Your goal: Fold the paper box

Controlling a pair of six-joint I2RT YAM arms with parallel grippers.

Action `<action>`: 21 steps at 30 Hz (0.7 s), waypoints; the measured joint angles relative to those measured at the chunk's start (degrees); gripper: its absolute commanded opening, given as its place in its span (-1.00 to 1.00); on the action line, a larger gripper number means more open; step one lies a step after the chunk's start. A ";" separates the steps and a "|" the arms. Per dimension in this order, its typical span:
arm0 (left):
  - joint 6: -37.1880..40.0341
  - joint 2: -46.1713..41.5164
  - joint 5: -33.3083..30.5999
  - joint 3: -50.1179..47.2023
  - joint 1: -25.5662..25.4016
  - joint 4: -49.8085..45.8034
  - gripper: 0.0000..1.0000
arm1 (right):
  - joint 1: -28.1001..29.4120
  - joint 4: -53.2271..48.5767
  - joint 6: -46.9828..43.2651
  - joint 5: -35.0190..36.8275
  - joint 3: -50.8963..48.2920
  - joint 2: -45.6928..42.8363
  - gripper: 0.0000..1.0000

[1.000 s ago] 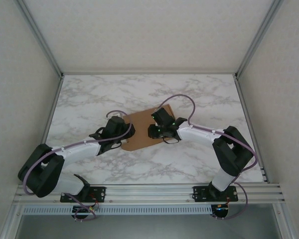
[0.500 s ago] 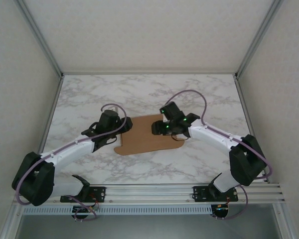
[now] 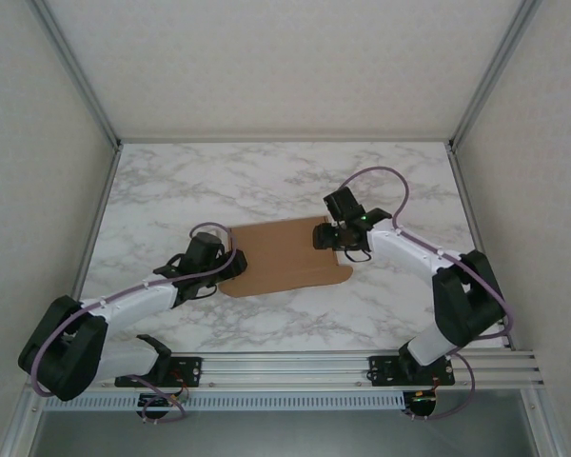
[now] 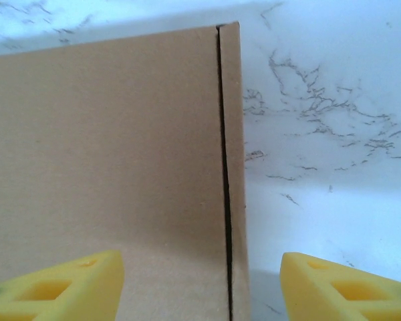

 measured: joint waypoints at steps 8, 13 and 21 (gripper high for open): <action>-1.03 0.44 0.22 -1.20 -0.02 2.56 0.11 | -0.39 1.55 -0.44 -0.42 0.02 4.85 0.00; -2.58 0.59 0.20 -2.78 -0.02 5.75 0.00 | -0.39 3.02 0.04 -0.74 -0.02 5.42 -0.14; -5.75 1.92 -0.17 -3.30 -0.13 8.85 -0.11 | -0.39 5.62 0.33 -0.70 -1.97 4.26 -0.21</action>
